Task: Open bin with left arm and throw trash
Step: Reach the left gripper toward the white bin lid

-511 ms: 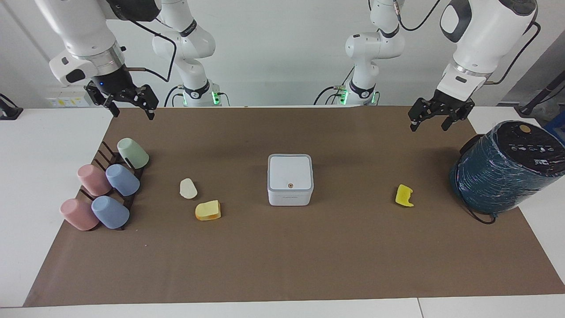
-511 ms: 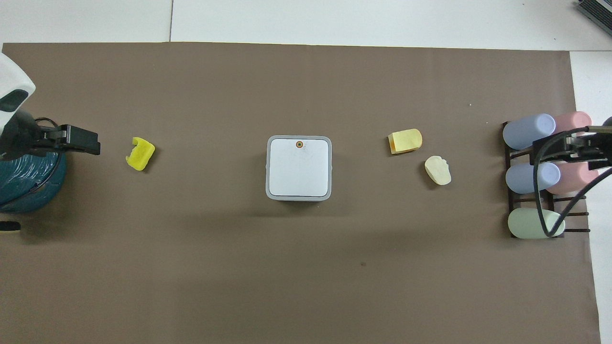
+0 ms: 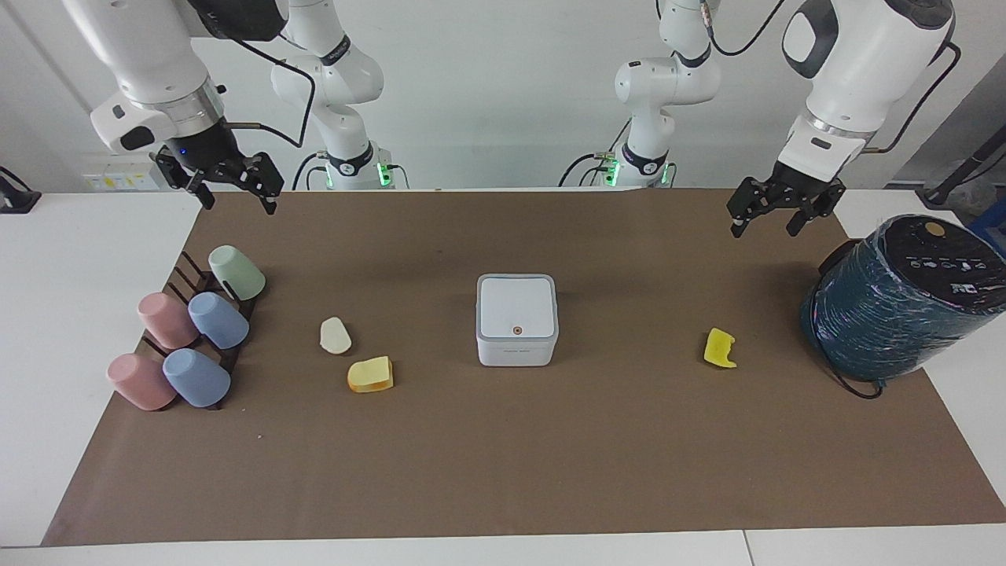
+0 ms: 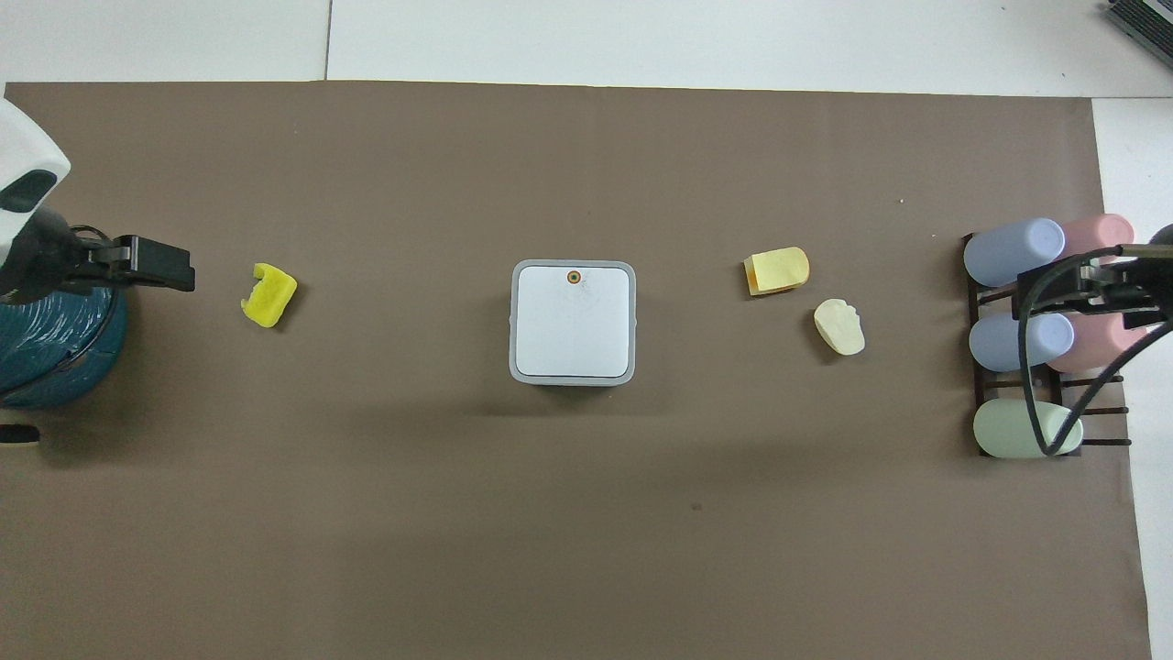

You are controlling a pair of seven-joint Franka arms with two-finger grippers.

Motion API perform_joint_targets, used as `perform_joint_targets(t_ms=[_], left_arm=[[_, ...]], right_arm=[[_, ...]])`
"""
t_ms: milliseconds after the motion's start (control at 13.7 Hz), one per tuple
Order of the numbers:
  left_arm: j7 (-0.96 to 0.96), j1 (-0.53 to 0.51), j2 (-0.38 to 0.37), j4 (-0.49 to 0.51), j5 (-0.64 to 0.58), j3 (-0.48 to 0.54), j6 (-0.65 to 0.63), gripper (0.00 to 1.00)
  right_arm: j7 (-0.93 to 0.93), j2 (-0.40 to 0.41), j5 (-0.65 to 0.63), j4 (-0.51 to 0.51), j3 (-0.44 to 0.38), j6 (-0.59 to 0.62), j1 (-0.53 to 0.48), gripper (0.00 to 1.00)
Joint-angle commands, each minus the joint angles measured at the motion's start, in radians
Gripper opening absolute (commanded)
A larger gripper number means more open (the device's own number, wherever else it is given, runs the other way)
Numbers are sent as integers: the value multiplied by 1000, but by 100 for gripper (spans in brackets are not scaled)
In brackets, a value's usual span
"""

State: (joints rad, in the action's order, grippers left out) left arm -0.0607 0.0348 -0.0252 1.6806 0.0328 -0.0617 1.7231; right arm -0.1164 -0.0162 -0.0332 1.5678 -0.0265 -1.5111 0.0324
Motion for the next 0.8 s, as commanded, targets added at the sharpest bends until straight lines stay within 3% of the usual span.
perform_joint_targets(t_ms=[0,146,292,365,511,730], left_arm=[[-126,65,-61,108,10,11,75,65],[-253,109,-67,140,12,10,116,29],[-355,164,-67,171,13,10,160,5],[-408,200,-67,192,13,10,197,0],[-523,279,-52,235,28,10,313,0],[-701,384,26,264,48,10,516,0]], right_arm=[[-17,-40,-8,61,10,-44,-6,100],[19,-54,-8,98,8,-57,-8,100],[50,-76,-7,171,8,-156,-19,100],[82,-83,-7,216,7,-220,-22,100],[235,-83,-4,300,7,-335,-34,100],[409,-3,-2,362,7,-443,-37,100]])
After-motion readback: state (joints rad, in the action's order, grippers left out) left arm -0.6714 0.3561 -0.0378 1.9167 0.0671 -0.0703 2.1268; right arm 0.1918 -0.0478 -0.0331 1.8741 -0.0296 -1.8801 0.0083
